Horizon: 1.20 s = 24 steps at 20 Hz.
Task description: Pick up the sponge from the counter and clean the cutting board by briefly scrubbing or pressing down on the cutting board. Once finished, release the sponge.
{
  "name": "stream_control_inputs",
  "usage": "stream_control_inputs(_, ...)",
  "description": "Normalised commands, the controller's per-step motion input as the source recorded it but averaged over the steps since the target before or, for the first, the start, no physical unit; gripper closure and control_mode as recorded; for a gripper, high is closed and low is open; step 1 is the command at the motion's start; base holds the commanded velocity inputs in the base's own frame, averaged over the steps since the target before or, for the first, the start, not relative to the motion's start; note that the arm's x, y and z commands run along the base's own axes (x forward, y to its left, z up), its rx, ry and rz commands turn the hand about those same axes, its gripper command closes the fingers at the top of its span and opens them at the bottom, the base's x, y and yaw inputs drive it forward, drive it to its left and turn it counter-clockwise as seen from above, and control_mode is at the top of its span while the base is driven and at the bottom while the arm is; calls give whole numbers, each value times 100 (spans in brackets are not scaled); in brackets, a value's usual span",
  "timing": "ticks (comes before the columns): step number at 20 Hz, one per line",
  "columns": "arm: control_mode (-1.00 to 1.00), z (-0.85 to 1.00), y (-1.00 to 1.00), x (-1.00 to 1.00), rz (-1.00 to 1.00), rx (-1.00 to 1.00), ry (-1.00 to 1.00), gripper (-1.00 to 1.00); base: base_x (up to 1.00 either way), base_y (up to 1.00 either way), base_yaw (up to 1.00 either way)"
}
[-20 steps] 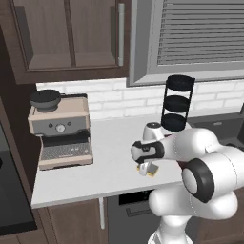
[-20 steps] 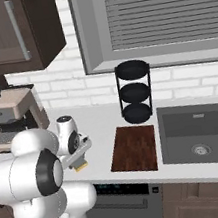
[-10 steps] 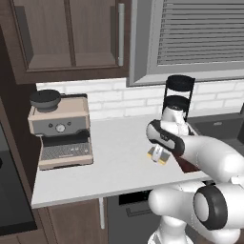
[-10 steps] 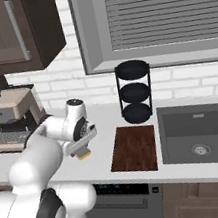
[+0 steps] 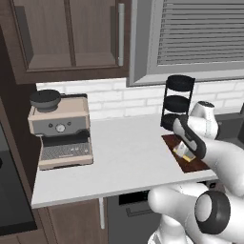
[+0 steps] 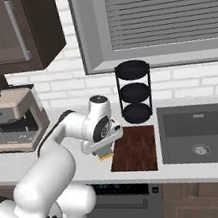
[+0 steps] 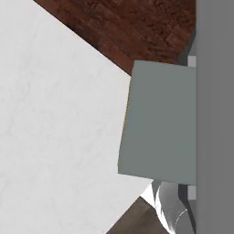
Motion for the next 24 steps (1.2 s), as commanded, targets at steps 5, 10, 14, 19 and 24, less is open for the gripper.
stream_control_inputs(5,-100,-2,-66,8,-21,-6,0,100,0,0,0)
stream_control_inputs(10,-100,-8,-53,30,-1,0,5,100,0,0,0)
stream_control_inputs(14,-100,-41,-32,26,0,12,2,100,0,0,0)
stream_control_inputs(19,-100,-52,-15,22,0,16,-3,100,0,0,0)
stream_control_inputs(24,-100,-42,-1,20,-1,7,-10,100,0,0,0)
